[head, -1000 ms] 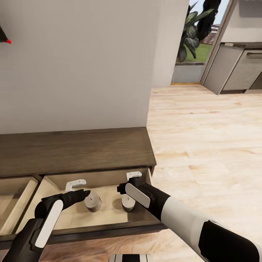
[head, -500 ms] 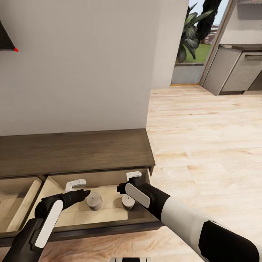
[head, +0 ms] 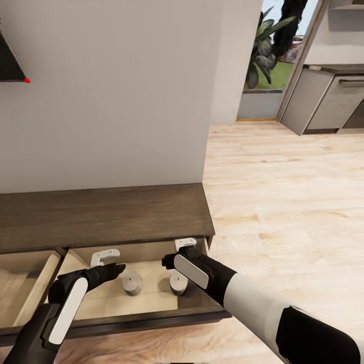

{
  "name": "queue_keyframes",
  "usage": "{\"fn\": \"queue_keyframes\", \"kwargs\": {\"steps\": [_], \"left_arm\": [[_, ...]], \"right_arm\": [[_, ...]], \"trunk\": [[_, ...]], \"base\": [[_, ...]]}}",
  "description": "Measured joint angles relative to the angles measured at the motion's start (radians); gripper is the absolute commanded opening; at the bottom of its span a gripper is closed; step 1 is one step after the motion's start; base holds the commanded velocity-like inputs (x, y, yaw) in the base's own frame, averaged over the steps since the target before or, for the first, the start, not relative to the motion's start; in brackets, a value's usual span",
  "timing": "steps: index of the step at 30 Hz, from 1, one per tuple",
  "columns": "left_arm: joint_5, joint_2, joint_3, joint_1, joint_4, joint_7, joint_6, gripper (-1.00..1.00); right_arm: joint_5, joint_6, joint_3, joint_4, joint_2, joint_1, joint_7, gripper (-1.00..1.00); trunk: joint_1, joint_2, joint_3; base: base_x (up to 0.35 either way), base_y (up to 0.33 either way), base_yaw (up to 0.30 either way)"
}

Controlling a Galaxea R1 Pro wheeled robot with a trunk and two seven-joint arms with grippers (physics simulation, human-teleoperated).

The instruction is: Place each of the two pumpkins and all three candles from the living room inside a cabinet in the living room (use any cabinet), then make sure every cabinet is closed, and position the cauldron so it is next to a table in the living room.

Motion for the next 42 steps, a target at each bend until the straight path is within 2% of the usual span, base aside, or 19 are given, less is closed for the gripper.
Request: {"fn": "queue_keyframes", "kwargs": {"steps": [18,25,42], "left_arm": [[0.000,0.000,0.000,0.000,0.000,0.000,0.000,1.00],[0.000,0.000,0.000,0.000,0.000,0.000,0.000,1.00],[-0.003,0.000,0.000,0.000,-0.001,0.000,0.000,1.00]], "right_arm": [[0.002,-0.002,0.000,-0.001,0.000,0.000,0.026,1.00],[0.001,-0.016,0.000,-0.001,0.000,0.000,0.027,1.00],[0.000,-0.025,0.000,-0.001,0.000,0.000,0.027,1.00]], "trunk": [[-0.069,0.126,0.058],[-0.096,0.175,0.087],[-0.161,0.294,0.155]], "base": [[-0.031,0.000,0.018],[-0.144,0.000,0.204],[-0.005,0.000,0.258]]}}
